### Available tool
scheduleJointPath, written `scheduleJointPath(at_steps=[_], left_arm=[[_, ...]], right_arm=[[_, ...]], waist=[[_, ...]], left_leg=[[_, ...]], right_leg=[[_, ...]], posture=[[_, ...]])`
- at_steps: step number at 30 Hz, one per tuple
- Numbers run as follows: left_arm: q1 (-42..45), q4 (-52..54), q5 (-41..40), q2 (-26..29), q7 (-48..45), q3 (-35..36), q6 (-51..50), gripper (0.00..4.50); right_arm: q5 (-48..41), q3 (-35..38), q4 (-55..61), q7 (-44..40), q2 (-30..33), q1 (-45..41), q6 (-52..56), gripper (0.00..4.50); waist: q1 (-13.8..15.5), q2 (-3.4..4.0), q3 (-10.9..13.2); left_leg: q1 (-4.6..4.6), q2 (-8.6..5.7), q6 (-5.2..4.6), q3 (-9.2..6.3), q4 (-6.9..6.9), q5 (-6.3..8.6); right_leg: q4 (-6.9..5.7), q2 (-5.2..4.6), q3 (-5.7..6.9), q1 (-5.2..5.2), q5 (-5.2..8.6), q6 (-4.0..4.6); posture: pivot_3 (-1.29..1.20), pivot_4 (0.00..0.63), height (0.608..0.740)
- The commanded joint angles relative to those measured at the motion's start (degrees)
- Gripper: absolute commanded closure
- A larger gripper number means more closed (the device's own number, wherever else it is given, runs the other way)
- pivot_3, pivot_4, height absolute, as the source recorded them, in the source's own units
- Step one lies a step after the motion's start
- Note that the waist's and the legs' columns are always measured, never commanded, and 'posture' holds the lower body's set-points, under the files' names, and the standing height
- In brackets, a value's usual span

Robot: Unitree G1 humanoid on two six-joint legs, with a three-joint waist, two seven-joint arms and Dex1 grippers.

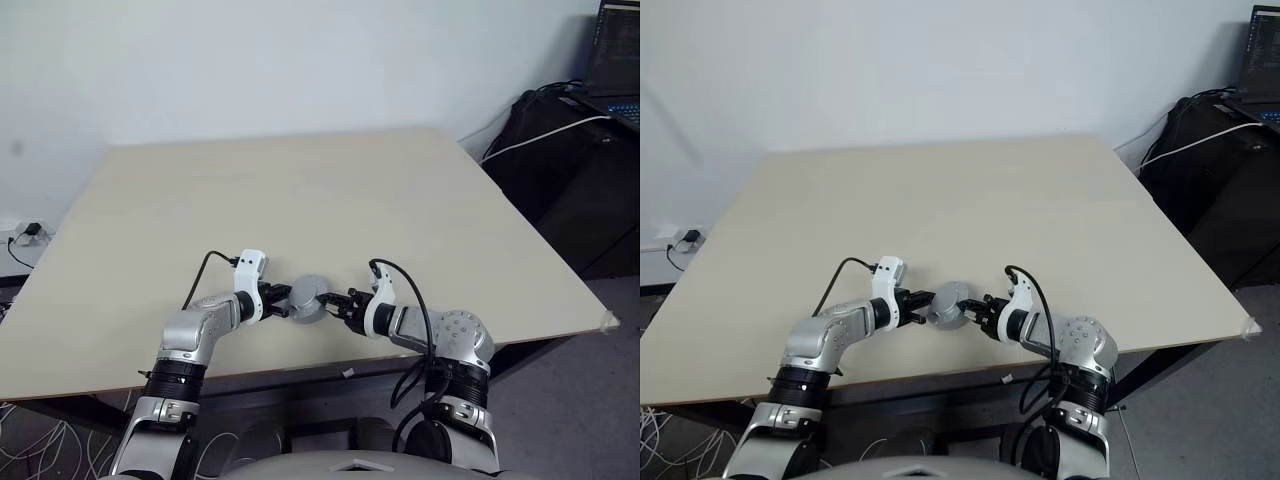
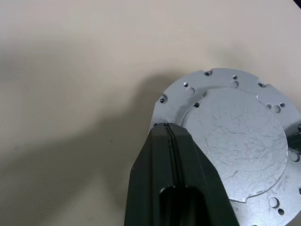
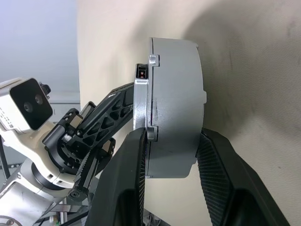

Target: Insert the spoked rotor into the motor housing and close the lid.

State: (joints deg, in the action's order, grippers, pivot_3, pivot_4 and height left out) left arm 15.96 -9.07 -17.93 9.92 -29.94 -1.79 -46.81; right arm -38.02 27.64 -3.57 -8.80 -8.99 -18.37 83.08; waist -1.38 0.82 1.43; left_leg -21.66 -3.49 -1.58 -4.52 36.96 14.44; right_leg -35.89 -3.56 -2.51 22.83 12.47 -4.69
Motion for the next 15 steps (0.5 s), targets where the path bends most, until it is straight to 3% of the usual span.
scheduleJointPath(at_steps=[1,8,15], left_arm=[[-0.4,4.5,-3.5,-3.2,-0.3,0.5,0.4,4.5],[-4.1,15.4,-13.1,-9.6,2.0,10.2,1.8,4.5],[-11.9,23.5,-23.7,-13.5,4.0,15.5,2.0,4.5]], right_arm=[[-2.3,-0.5,1.6,-0.1,-3.0,0.0,-0.2,3.22],[-3.2,0.3,1.4,0.7,-2.5,1.0,-1.2,3.22],[-4.6,1.1,1.2,1.2,-2.5,1.2,-1.8,3.23]], waist=[[0.0,0.0,0.0],[-0.1,-0.07,0.1],[-0.7,0.01,0.2]], left_leg=[[0.0,0.0,0.0,0.0,0.0,0.0],[-0.14,0.02,0.03,0.02,0.02,0.03],[-0.18,0.14,-0.13,0.05,-0.06,-0.05]], right_leg=[[0.0,0.0,0.0,0.0,0.0,0.0],[0.03,-0.07,0.0,0.1,-0.01,0.01],[-0.01,0.04,0.02,0.02,0.06,0.11]], posture=[[0.0,0.0,0.74],[0.0,0.0,0.74],[0.0,0.0,0.74]])
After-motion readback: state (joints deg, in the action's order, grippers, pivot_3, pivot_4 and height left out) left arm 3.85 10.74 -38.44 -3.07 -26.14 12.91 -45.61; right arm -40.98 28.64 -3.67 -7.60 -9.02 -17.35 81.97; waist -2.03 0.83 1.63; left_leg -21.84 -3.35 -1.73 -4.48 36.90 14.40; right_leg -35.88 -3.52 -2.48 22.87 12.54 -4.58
